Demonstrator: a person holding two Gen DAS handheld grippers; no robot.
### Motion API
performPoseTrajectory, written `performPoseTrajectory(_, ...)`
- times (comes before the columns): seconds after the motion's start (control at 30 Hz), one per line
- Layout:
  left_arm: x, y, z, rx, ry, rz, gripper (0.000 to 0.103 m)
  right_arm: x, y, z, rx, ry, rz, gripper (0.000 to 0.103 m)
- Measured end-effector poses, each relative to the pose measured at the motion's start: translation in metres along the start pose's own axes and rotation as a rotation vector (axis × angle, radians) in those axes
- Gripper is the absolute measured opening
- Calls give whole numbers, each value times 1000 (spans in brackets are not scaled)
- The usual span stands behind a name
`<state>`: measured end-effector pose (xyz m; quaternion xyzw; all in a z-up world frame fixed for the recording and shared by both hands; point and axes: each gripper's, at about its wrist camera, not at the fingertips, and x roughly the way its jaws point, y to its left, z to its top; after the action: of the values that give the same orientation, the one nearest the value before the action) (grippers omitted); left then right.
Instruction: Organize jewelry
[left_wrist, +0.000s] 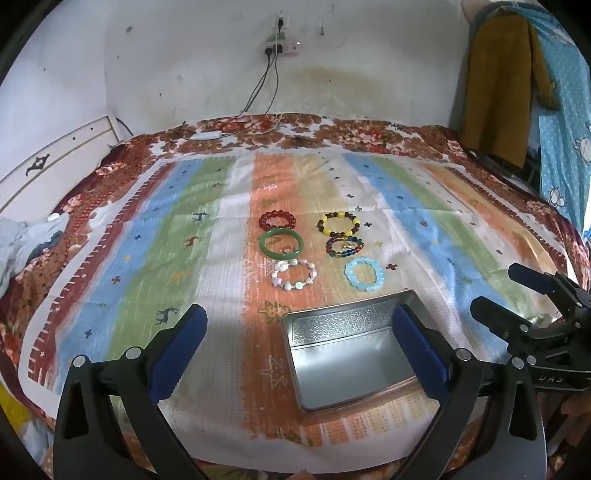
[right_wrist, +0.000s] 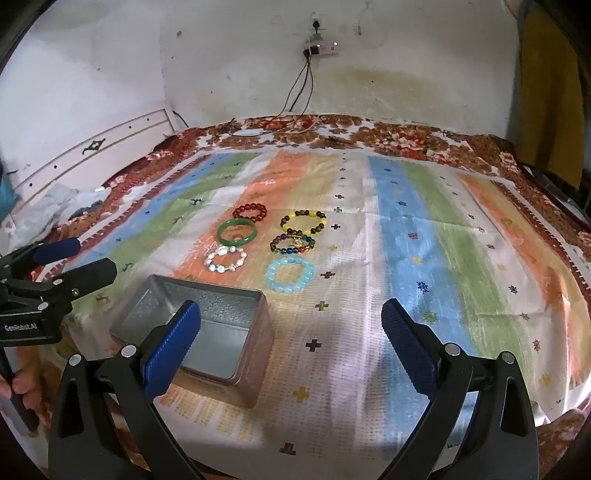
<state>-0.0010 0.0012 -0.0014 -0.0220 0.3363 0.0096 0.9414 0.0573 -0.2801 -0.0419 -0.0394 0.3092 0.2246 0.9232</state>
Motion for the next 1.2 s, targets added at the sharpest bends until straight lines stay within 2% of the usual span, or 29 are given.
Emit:
performPoseTrajectory(0.6, 3, 14, -14, -13, 18, -7, 98, 2, -2, 0, 20, 4, -7, 99)
performPoseTrajectory(1.2, 7, 11, -7, -14, 50, 2, 98, 8, -1, 3, 26, 36, 19, 99)
